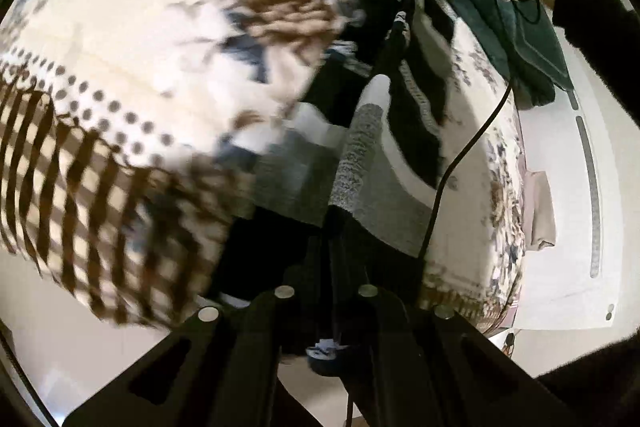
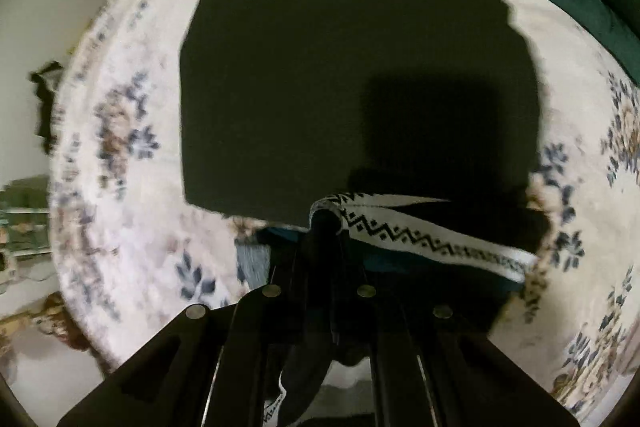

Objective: Fold small clothes

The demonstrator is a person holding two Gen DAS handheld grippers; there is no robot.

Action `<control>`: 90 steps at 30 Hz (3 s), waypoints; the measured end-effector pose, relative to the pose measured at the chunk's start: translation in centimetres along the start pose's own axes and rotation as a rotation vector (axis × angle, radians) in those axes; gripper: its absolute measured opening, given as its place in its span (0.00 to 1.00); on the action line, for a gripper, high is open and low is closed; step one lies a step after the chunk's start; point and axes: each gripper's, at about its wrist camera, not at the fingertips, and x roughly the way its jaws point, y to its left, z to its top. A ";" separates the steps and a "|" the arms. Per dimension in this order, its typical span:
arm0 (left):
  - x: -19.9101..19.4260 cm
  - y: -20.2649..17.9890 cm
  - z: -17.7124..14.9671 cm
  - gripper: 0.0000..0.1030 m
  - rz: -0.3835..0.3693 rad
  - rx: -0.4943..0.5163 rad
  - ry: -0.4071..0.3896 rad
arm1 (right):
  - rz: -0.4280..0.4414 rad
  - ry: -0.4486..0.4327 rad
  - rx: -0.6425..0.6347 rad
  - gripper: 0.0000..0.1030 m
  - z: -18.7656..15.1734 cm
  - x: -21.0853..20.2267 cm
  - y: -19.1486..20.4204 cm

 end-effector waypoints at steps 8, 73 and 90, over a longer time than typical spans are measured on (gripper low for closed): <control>2.9 5.4 1.5 0.03 0.026 0.024 0.127 | 0.098 0.058 0.097 0.48 -0.2 4.5 1.0; 8.7 -7.6 27.5 0.73 -0.086 0.090 -0.069 | 0.396 -0.100 0.449 0.64 -35.8 -3.6 -25.1; 12.5 -6.2 36.8 0.07 -0.154 0.168 -0.118 | 0.279 -0.187 0.335 0.06 -15.2 1.3 -20.2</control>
